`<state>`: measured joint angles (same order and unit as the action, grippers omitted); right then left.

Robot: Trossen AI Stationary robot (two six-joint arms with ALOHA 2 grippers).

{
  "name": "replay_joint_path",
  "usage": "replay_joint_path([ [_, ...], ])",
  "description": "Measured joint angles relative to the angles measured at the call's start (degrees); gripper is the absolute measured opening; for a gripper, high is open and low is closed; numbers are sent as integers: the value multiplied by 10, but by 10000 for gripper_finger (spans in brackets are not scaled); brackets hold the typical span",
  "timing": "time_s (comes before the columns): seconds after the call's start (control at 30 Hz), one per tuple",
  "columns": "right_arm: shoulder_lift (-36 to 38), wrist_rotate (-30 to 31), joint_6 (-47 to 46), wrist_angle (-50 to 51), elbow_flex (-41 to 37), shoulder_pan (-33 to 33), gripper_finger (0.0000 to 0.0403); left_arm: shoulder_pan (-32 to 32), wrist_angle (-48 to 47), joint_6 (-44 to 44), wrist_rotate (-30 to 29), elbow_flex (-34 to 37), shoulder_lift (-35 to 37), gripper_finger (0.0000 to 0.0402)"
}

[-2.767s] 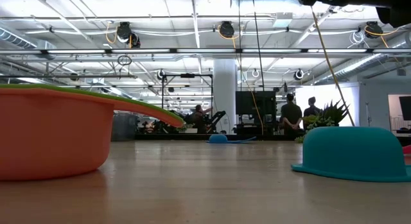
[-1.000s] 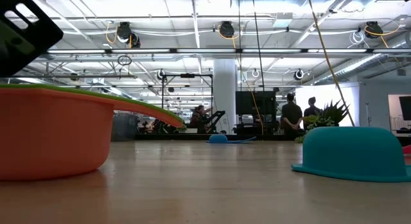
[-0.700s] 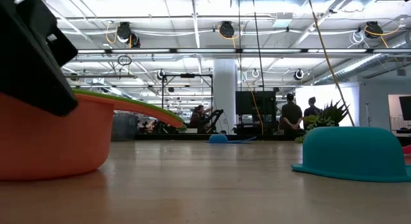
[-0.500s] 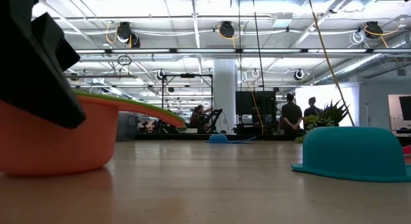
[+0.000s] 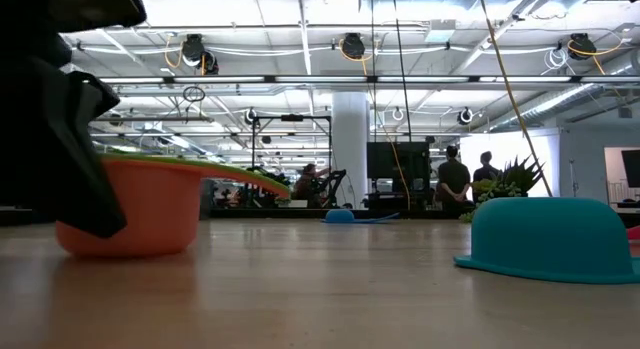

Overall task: Nest measuring cups in basket
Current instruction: Stack the purple measuring cup on top of the green measuring cup

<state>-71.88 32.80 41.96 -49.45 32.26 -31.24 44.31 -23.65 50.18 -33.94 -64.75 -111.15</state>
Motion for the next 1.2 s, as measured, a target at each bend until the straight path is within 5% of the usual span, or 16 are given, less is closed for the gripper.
replay_joint_path([
  [0.67, 0, 0, -75, 19, 0, 9, 0, -54, -122, -5, -22, 0, 7, 21],
  [1.0, -6, 1, -145, 17, 0, 24, 0, -17, -121, -7, -25, -1, 114, 7],
  [1.2, -42, 24, -142, 13, 41, 23, 0, 37, -132, -48, -120, -1, 178, 20],
])
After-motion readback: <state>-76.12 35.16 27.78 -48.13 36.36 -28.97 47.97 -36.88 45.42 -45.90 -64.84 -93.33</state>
